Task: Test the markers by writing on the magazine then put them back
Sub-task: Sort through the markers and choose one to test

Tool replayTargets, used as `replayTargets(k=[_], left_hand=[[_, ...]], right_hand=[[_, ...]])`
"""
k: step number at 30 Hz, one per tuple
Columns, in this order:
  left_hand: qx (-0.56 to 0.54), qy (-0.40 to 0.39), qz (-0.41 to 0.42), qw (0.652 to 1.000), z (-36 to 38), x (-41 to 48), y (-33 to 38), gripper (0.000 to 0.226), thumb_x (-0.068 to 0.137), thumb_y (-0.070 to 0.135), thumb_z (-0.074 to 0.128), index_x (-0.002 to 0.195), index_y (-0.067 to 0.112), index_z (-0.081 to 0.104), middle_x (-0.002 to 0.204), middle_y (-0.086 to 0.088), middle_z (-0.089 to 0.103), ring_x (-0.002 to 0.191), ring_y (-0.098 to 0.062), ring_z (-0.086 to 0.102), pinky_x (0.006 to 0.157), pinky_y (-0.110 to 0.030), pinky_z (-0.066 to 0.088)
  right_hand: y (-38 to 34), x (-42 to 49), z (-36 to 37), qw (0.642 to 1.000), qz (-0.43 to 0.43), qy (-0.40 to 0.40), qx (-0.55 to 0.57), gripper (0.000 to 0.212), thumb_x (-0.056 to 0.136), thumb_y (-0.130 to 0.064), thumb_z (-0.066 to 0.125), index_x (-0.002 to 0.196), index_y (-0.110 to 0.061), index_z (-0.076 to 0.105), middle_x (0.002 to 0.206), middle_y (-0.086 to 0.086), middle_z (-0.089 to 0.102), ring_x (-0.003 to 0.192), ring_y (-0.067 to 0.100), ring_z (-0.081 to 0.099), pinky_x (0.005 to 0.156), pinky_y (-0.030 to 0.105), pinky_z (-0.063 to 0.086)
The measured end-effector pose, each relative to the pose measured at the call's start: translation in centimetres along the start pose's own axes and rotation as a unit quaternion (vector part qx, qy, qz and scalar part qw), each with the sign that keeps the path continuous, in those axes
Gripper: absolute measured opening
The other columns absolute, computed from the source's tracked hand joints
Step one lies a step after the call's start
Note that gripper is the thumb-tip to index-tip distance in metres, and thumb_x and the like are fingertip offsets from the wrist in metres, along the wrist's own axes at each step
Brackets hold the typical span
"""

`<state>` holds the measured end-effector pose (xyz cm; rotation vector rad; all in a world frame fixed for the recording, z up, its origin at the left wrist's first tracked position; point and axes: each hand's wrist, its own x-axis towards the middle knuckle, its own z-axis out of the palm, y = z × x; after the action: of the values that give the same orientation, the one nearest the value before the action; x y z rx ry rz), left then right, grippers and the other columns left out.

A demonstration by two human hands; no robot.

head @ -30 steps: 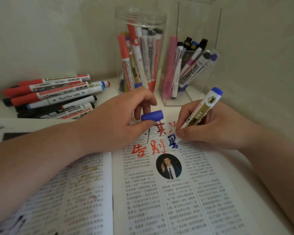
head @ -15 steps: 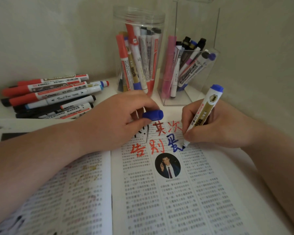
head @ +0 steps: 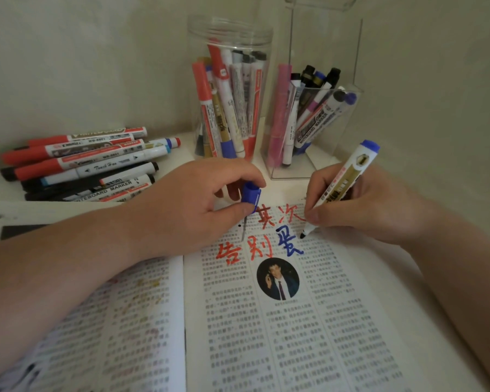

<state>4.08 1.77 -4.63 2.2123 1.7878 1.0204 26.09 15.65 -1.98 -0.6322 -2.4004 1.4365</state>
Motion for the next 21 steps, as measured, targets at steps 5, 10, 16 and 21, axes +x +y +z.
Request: replayTargets(k=[5, 10, 16, 21], left_hand=[[0.004, -0.015, -0.012, 1.0, -0.2, 0.2, 0.2, 0.017, 0.09, 0.036, 0.068, 0.106, 0.04, 0.063, 0.097, 0.029, 0.061, 0.099, 0.0, 0.059, 0.082, -0.009, 0.042], [0.007, -0.008, 0.001, 1.0, -0.3, 0.4, 0.4, 0.019, 0.09, 0.034, 0.071, 0.107, 0.027, 0.073, 0.097, 0.016, 0.064, 0.095, -0.005, 0.06, 0.082, -0.01, 0.043], [-0.005, -0.002, 0.006, 1.0, -0.2, 0.4, 0.3, 0.019, 0.091, 0.034, 0.071, 0.108, 0.029, 0.075, 0.097, 0.018, 0.063, 0.095, 0.0, 0.059, 0.082, -0.01, 0.042], [0.01, 0.002, 0.006, 1.0, -0.1, 0.5, 0.2, 0.019, 0.092, 0.035, 0.068, 0.109, 0.029, 0.074, 0.098, 0.019, 0.064, 0.095, -0.005, 0.06, 0.081, -0.013, 0.045]], right_hand=[[0.1, 0.1, -0.1, 0.999, -0.005, 0.039, 0.034, 0.011, 0.069, -0.008, 0.071, 0.066, -0.001, 0.064, 0.055, 0.0, 0.057, 0.05, 0.006, 0.048, 0.05, 0.014, 0.038], [-0.1, 0.0, 0.0, 0.998, 0.013, 0.051, -0.032, 0.016, 0.081, 0.004, 0.078, 0.071, 0.003, 0.066, 0.057, 0.002, 0.059, 0.051, 0.006, 0.051, 0.05, 0.013, 0.04], [-1.1, -0.6, 0.0, 0.998, 0.018, -0.034, -0.04, 0.013, 0.075, -0.001, 0.081, 0.069, -0.001, 0.069, 0.054, -0.001, 0.062, 0.048, 0.004, 0.051, 0.048, 0.014, 0.04], [-1.0, -0.6, -0.2, 0.999, 0.013, -0.026, -0.041, 0.017, 0.078, 0.01, 0.077, 0.068, 0.001, 0.067, 0.05, -0.006, 0.061, 0.046, 0.0, 0.053, 0.048, 0.01, 0.039]])
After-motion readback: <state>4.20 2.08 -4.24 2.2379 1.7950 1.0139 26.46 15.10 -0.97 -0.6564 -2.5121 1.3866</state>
